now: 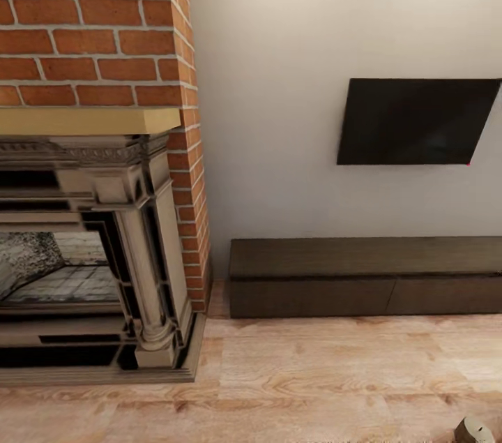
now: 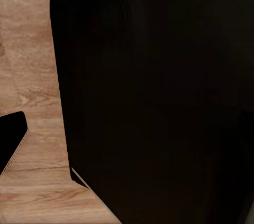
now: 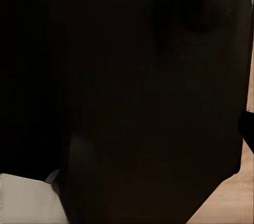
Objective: Place each of the two pumpkins and all three candles from the living room inside a cabinet in the living room (use any cabinet), then make sure every cabinet is closed, and position the cauldron so it is next to a table in the living room.
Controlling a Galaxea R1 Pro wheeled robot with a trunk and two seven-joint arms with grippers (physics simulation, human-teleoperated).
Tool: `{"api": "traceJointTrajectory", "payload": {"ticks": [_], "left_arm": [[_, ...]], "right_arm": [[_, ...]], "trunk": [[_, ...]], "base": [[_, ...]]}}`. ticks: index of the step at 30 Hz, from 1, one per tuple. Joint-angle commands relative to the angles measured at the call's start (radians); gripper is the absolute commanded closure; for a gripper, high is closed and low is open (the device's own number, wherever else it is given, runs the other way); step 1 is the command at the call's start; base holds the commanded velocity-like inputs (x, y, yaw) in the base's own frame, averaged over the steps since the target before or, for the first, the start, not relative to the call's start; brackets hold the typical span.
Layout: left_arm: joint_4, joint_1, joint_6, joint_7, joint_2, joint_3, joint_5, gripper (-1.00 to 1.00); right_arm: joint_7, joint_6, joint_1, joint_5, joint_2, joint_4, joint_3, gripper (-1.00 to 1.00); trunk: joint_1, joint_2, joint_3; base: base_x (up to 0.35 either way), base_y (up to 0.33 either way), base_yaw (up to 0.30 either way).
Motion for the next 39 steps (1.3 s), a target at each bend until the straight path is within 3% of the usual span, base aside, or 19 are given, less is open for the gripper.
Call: {"api": "traceJointTrajectory", "payload": {"ticks": [1, 11, 20, 29, 31, 35, 39], "left_arm": [[0.0, 0.0, -0.001, 0.001, 0.0, -0.001, -0.001, -1.0], [0.0, 0.0, -0.001, 0.001, 0.0, 0.005, 0.004, -1.0], [0.0, 0.0, 0.005, -0.004, -0.035, 0.012, 0.008, -1.0], [-0.046, 0.0, 0.006, -0.011, -0.03, 0.012, 0.006, -1.0], [-0.091, 0.0, 0.003, -0.012, -0.019, 0.009, 0.004, -1.0], [-0.201, 0.0, 0.016, -0.011, -0.006, 0.009, 0.006, -1.0], [-0.377, 0.0, 0.115, -0.013, 0.01, 0.013, 0.01, -1.0]], "right_arm": [[0.001, 0.0, 0.0, -0.01, 0.0, 0.0, 0.0, -1.0], [0.001, 0.0, 0.0, -0.009, 0.002, 0.0, -0.002, -1.0], [0.001, 0.002, 0.0, -0.01, 0.007, 0.0, -0.005, -1.0], [0.002, -0.033, 0.0, -0.01, 0.007, -0.001, -0.004, -1.0], [0.002, -0.085, 0.0, -0.01, 0.008, -0.002, -0.003, -1.0], [0.001, -0.108, 0.0, -0.009, 0.011, -0.079, -0.003, -1.0], [0.001, -0.089, 0.0, -0.009, 0.013, -0.206, -0.002, -1.0]], "trunk": [[0.0, 0.0, -0.001], [0.0, 0.0, -0.001], [0.0, 0.0, -0.001], [0.0, 0.0, -0.001], [0.0, 0.0, -0.001], [0.0, 0.0, -0.001], [0.0, 0.0, -0.001]], "base": [[0.0, 0.0, -0.245], [0.0, 0.0, -0.039], [0.0, 0.0, -0.003], [0.0, 0.0, -0.109], [0.113, 0.0, -0.006], [0.139, 0.0, -0.001], [0.014, 0.0, 0.0]]}}
